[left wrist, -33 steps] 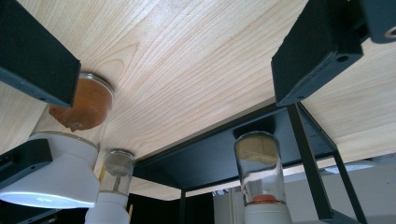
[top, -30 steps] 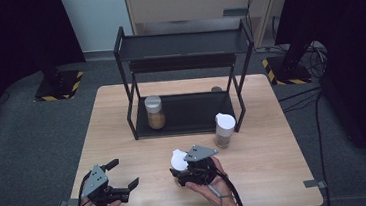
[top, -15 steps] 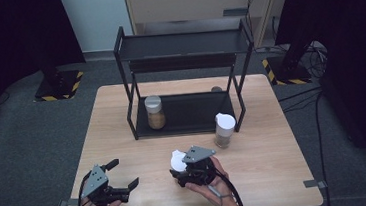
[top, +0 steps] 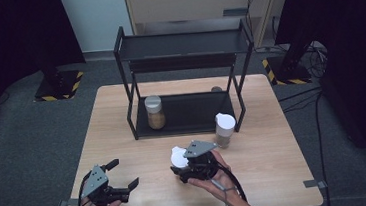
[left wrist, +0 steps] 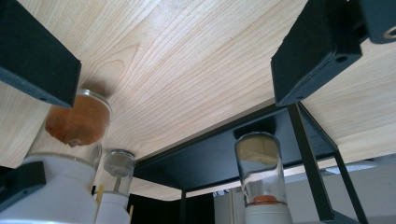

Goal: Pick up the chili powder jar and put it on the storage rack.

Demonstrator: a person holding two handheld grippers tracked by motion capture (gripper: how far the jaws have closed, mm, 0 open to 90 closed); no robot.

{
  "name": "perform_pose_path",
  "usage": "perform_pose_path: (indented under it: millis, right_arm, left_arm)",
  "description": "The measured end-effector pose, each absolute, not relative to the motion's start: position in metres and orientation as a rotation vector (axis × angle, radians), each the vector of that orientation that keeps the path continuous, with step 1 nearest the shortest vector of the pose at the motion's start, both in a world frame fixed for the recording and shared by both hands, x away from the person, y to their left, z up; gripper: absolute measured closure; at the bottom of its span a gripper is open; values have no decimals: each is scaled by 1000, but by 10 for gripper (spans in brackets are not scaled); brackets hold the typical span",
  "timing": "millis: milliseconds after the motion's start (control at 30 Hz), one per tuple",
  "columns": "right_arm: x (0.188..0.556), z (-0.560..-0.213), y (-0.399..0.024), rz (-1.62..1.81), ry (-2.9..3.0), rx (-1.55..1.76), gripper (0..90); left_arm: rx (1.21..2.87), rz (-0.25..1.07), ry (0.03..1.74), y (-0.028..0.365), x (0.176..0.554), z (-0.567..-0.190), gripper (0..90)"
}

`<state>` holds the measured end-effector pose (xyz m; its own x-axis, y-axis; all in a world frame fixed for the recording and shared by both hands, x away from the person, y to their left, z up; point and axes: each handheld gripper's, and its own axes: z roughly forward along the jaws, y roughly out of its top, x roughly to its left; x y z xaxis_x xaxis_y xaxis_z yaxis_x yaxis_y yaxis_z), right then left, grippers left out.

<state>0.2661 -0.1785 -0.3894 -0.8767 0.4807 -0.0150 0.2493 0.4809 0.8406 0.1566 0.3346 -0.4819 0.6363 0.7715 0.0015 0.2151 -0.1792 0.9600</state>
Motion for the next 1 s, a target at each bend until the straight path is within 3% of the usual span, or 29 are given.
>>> perform_pose_path:
  millis: [1000]
  right_arm:
    - [314,-337,-185,1385,2440,570,310]
  left_arm:
    - [1719,604,815,335,157,-482,6]
